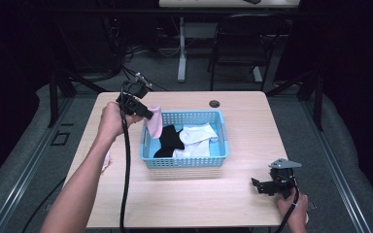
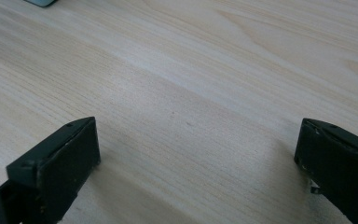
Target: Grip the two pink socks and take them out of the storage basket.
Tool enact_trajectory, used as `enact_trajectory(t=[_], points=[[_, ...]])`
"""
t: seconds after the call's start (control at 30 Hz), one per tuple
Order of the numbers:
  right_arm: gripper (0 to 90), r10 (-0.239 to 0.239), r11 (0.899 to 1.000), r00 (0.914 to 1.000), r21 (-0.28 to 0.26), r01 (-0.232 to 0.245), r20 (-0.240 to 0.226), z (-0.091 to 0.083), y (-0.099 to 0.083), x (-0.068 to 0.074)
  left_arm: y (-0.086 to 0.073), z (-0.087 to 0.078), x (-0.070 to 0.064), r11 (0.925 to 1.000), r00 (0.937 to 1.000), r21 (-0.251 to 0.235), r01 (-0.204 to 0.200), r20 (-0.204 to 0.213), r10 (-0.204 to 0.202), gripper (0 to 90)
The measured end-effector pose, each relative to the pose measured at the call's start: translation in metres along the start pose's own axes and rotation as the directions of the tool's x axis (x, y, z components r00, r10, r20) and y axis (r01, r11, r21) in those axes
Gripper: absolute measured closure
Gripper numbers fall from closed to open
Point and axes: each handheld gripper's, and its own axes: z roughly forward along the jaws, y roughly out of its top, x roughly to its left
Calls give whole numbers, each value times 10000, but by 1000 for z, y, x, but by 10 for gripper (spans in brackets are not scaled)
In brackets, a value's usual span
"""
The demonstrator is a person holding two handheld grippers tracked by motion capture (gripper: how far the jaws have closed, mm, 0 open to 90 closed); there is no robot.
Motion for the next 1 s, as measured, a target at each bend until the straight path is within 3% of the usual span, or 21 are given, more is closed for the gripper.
enact_trajectory(t=[0.2, 0.5, 0.67, 0.87, 0.9, 1.0], points=[[0, -7, 10000, 10000, -3, 7, 4, 0, 0, 0, -8, -19, 9, 9998, 9993, -154, 149, -327, -154, 835], [0, -26, 10000, 10000, 24, 26, -12, 0, 0, 0, -40, -36, 44, 9942, 9922, -265, 1044, -662, -1059, 835], [0, -28, 10000, 10000, 31, 28, -15, 0, 0, 0, -61, -38, 62, 9876, 9841, -230, 1555, -837, -1569, 835], [0, 18, 10000, 10000, -23, -18, -11, 0, 0, 0, -83, -29, 79, 9782, 9736, 17, 2077, -971, -2066, 834], [0, 13, 10000, 10000, -19, -13, -11, 0, 0, 0, -91, -24, 86, 9723, 9668, 81, 2337, -1084, -2315, 835], [0, 18, 10000, 10000, -20, -18, -14, 0, 0, 0, -100, -17, 94, 9671, 9614, 203, 2534, -1165, -2494, 834]])
